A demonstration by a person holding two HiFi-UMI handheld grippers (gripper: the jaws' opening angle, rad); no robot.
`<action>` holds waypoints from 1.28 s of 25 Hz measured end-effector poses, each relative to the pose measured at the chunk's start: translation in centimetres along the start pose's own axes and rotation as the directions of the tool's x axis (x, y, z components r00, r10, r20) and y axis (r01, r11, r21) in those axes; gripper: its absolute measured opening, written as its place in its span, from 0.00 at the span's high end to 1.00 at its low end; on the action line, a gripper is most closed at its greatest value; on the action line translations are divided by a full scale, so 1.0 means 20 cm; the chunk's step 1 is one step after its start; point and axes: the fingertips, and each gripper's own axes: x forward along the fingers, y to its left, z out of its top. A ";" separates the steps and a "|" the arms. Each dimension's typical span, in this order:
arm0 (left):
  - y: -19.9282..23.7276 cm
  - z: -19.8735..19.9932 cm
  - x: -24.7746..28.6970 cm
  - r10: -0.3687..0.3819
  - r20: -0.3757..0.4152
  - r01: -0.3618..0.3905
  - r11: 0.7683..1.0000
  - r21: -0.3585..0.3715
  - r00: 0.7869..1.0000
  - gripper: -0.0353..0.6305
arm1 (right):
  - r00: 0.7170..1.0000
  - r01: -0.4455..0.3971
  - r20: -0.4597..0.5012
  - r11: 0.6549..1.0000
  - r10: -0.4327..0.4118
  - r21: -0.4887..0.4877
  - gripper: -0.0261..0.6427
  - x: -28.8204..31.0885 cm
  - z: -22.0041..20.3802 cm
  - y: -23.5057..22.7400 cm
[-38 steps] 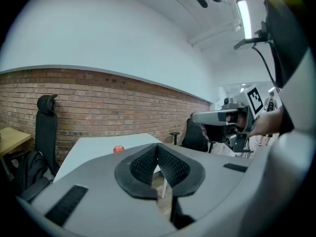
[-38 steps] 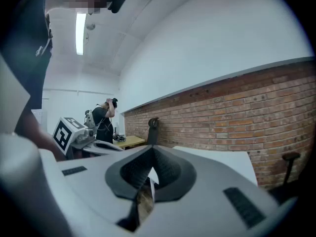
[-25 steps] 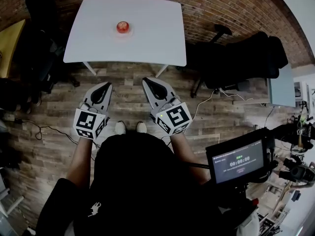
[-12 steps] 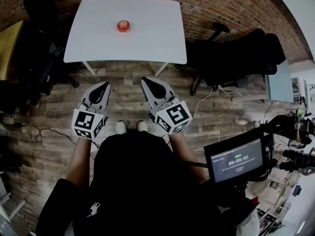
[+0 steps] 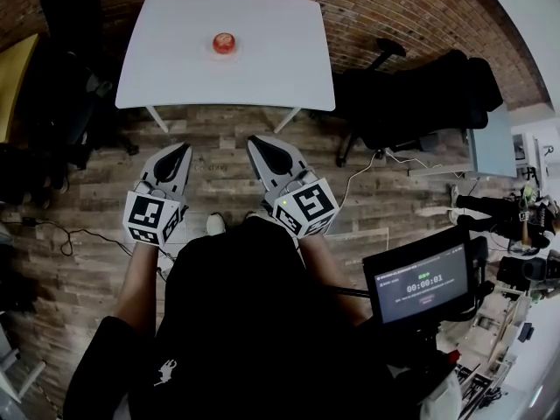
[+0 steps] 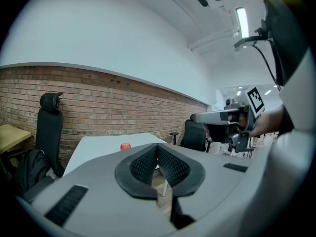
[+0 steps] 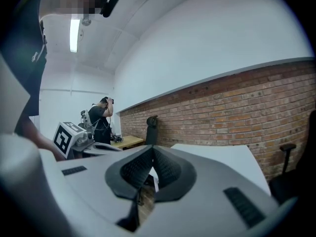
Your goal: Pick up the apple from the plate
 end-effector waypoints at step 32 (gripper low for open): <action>0.24 0.01 0.17 0.057 -0.038 -0.057 0.998 0.004 0.998 0.94 | 0.998 -0.062 -0.010 0.997 0.062 0.036 0.96 0.31 -0.01 -0.20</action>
